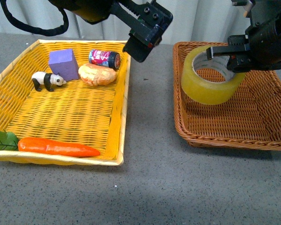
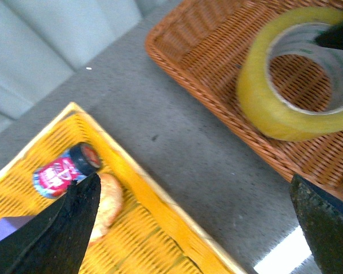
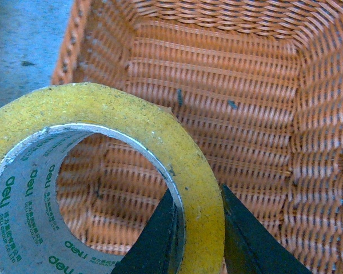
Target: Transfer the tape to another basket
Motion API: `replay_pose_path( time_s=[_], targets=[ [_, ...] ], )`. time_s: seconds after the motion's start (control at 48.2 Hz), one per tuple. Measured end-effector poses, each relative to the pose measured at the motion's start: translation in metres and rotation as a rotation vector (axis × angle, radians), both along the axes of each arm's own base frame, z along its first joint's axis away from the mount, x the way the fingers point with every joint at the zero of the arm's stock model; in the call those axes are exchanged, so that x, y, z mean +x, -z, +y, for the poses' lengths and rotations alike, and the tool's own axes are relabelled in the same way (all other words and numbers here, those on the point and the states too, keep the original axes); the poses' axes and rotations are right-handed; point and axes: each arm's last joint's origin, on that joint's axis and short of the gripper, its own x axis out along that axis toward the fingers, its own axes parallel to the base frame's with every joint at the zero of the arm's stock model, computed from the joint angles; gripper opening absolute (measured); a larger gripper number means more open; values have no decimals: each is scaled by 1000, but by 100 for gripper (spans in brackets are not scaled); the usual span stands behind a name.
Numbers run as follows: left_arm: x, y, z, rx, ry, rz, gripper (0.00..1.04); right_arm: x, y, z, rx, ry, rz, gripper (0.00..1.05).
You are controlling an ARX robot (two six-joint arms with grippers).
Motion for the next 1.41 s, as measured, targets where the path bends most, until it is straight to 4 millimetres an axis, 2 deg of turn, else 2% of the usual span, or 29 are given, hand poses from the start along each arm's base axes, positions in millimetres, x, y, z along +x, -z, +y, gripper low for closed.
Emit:
replay_pose_path(
  time_s=[0.124,0.311,0.519,0.705,0.788,0.933,0.975,1.016,1.058,1.099,1.161,1.286,1.327,1.41],
  targets=[
    [5,-1,13,-23,-107,-51,98,5,11,-11,-18,26,25,15],
    [6,5,42,-72,-294,-79,98,16,42,-27,-38,61,102,15],
    [2,5,48,-105,-338,-77,98,20,49,-29,-32,57,113,17],
    [-1,-2,55,-163,-421,-129,98,19,41,-30,-21,49,37,51],
    [-2,-4,59,-186,-461,-150,98,14,32,-30,-17,43,-2,61],
    [-6,-11,70,-221,-623,-267,98,-5,-4,-35,19,8,-170,93],
    [-8,-10,73,-294,-597,-313,92,-9,-11,-36,22,6,-194,98],
    [-20,-7,80,-387,-555,-388,82,-11,-12,-37,17,23,-259,93],
    [-34,-4,85,-425,-546,-427,73,-16,-8,-39,18,58,-439,84],
    [-49,-1,90,-443,-538,-444,64,-31,-2,-43,33,69,-567,75],
    [-65,1,96,-451,-541,-452,53,-52,-3,-47,48,75,-688,64],
    [-89,9,104,-452,-549,-446,35,-81,-23,-53,66,79,-836,46],
    [-102,12,107,-453,-547,-441,24,-95,-30,-57,66,85,-866,36],
    [-120,18,112,-455,-546,-435,6,-118,-25,-60,66,81,-842,18]
  ],
)
